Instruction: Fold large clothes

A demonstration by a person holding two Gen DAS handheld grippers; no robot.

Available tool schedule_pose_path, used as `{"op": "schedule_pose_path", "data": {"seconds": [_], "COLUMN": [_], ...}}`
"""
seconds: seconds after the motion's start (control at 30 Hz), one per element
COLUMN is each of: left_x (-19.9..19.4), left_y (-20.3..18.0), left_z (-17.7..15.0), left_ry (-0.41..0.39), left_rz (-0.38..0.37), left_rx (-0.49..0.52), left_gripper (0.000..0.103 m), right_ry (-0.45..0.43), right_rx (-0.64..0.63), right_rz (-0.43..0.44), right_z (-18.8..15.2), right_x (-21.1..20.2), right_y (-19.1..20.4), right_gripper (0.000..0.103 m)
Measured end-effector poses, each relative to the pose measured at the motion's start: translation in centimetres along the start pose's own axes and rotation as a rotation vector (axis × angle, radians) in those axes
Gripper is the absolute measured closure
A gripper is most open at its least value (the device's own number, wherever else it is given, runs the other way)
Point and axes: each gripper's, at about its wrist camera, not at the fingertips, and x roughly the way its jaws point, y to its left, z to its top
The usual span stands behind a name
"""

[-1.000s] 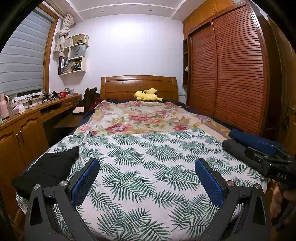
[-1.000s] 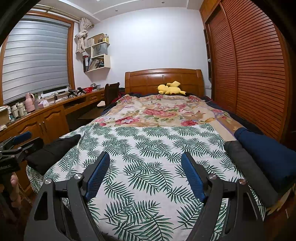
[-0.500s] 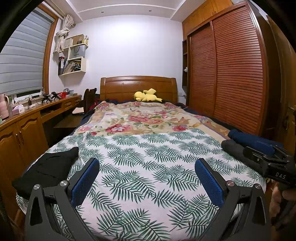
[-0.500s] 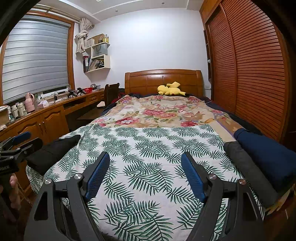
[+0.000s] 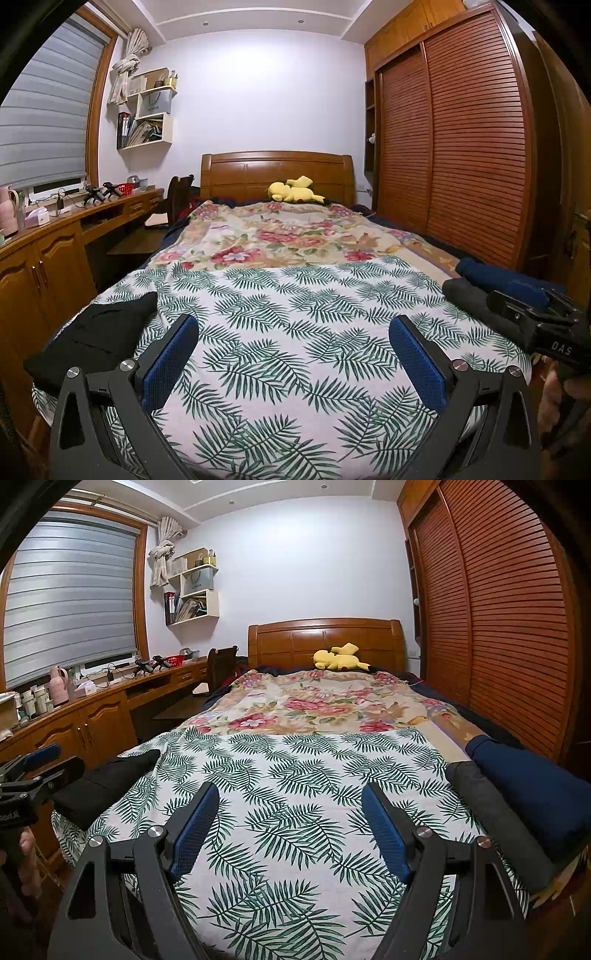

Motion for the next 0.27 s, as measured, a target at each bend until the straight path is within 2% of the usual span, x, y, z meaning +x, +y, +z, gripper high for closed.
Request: {"op": "schedule_pose_path", "data": {"seconds": [0.27], "left_x": [0.1], "left_y": [-0.06], "left_z": [-0.05], "left_ry": [0.003], "left_rz": [0.003], "left_rx": [0.0], "left_gripper": [0.001], "right_ry": [0.0], "right_rx": [0.0], "right_rz": [0.0], "right_z": [-0.02], "right_x": [-0.01], "right_y": [-0.04], "right_gripper": [0.023]}}
